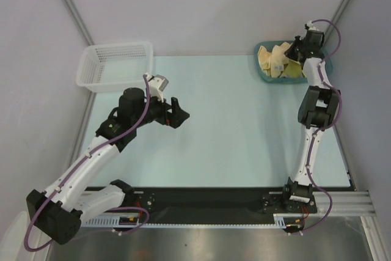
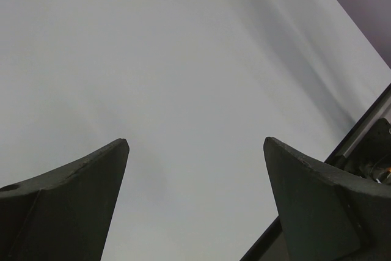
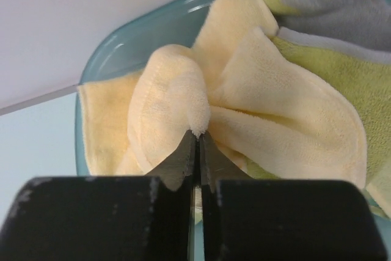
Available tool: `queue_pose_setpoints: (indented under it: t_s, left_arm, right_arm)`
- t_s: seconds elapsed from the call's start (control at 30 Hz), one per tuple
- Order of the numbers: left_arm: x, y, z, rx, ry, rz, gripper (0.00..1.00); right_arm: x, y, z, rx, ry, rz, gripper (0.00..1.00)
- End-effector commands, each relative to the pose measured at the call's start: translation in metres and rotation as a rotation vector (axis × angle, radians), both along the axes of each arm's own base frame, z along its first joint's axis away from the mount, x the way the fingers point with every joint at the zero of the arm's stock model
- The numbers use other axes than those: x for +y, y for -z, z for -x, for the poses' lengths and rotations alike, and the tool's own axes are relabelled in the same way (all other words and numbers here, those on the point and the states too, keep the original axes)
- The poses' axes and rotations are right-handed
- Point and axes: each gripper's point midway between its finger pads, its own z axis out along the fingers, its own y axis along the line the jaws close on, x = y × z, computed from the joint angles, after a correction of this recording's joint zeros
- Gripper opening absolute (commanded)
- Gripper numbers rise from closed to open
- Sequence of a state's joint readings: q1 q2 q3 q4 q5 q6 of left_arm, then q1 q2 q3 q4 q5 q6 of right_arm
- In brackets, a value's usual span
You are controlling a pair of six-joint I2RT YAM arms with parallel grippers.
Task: Fold and stack the towels
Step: Grab crumpled towel, then move the towel to the center of the board
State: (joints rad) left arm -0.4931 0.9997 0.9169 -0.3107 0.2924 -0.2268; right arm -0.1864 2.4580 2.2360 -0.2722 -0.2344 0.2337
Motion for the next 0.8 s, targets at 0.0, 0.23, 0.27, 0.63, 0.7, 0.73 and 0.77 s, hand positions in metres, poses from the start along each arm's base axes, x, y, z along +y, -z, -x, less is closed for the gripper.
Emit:
queue_pose_setpoints:
  t_s: [0.0, 0.23, 0.27, 0.63, 0.7, 0.73, 0.77]
  left_arm:
    - [-0.003, -0.019, -0.001, -0.052, 0.019, 0.025, 1.00]
    - [-0.002, -0.027, 0.002, -0.060, 0.015, 0.045, 1.00]
    - [-0.001, -0.029, 0.000, -0.064, 0.002, 0.045, 1.00]
    - [0.022, -0.031, 0.006, 0.018, -0.131, 0.019, 1.00]
    - [0.027, -0.016, 0.009, 0.055, -0.158, 0.001, 1.00]
    - [0.029, -0.011, 0.011, 0.071, -0.166, -0.002, 1.00]
    - [0.031, 0.000, 0.014, 0.096, -0.174, -0.011, 1.00]
  right_arm:
    - [0.018, -0.160, 0.013, -0.274, -0.048, 0.052, 0.00]
    - [0.085, -0.277, 0.087, -0.415, -0.138, 0.128, 0.00]
    - [0.105, -0.287, 0.098, -0.422, -0.167, 0.126, 0.00]
    - [0.294, -0.212, 0.284, -0.149, -0.523, -0.020, 0.00]
    - [0.330, -0.149, 0.332, -0.037, -0.622, -0.056, 0.00]
    - [0.339, -0.132, 0.346, 0.001, -0.622, -0.091, 0.00]
    - [0.341, -0.086, 0.365, 0.093, -0.633, -0.075, 0.01]
